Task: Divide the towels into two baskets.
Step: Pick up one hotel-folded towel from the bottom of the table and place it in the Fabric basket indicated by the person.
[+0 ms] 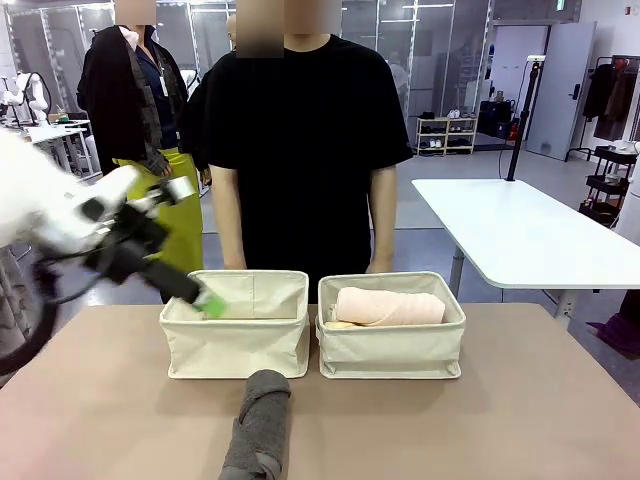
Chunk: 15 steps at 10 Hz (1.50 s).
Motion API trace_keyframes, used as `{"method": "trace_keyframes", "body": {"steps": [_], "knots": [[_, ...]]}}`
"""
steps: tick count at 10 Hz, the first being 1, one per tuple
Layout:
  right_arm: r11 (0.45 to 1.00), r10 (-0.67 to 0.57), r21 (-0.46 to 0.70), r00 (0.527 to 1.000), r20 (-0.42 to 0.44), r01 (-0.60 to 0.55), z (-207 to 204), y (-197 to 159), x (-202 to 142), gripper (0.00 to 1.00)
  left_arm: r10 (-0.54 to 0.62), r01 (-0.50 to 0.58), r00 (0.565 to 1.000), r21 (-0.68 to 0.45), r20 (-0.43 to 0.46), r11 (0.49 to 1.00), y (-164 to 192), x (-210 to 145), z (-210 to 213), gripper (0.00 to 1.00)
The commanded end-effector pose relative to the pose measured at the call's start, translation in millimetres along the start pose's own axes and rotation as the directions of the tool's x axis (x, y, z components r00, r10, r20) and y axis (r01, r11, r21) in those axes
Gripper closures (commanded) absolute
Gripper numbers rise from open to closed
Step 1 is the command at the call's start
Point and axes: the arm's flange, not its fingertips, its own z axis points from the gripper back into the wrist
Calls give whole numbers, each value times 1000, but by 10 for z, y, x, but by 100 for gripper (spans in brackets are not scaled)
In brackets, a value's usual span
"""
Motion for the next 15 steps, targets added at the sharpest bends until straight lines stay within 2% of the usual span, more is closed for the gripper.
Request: {"method": "trace_keyframes", "body": {"steps": [1, 2, 4, 5, 6, 10, 11, 12, 13, 14, 15], "knots": [[1000, 13, 5, 1000, 4, -13, 8, 25, 0, 0, 62, -62, 998, -9, -4, 998, 237, -317, 466, 0], [1000, 13, 5, 1000, 4, -13, 8, 25, 0, 0, 138, -138, 990, -17, 33, 990, 346, -519, 680, 0], [1000, 13, 5, 1000, 4, -13, 8, 25, 0, 0, 270, -269, 962, -10, 39, 963, 537, -946, 954, 0], [1000, 13, 5, 1000, 4, -13, 8, 25, 0, 0, 225, -228, 974, 99, 42, 969, 632, -1016, 1027, 0], [1000, 13, 5, 1000, 4, -13, 8, 25, 0, 0, 210, -210, 976, -6, 54, 978, 626, -703, 944, 0], [1000, 13, 5, 1000, 4, -13, 8, 25, 0, 0, 221, -222, 974, 18, 51, 975, 659, -754, 997, 0], [1000, 13, 5, 1000, 4, -13, 8, 25, 0, 0, 274, -268, 961, -107, 48, 958, 853, -696, 1109, 0], [1000, 13, 5, 1000, 4, -13, 8, 25, 0, 0, 352, -336, 935, -196, 51, 921, 1083, -843, 1331, 0], [1000, 13, 5, 1000, 4, -13, 8, 25, 0, 0, 372, -349, 928, -274, 35, 896, 1246, -1066, 1526, 0], [1000, 13, 5, 1000, 4, -13, 8, 25, 0, 0, 402, -355, 914, -375, 54, 856, 1331, -1256, 1676, 0], [1000, 13, 5, 1000, 4, -13, 8, 25, 0, 0, 430, -359, 897, -399, 104, 844, 1435, -1461, 1803, 0]]}}
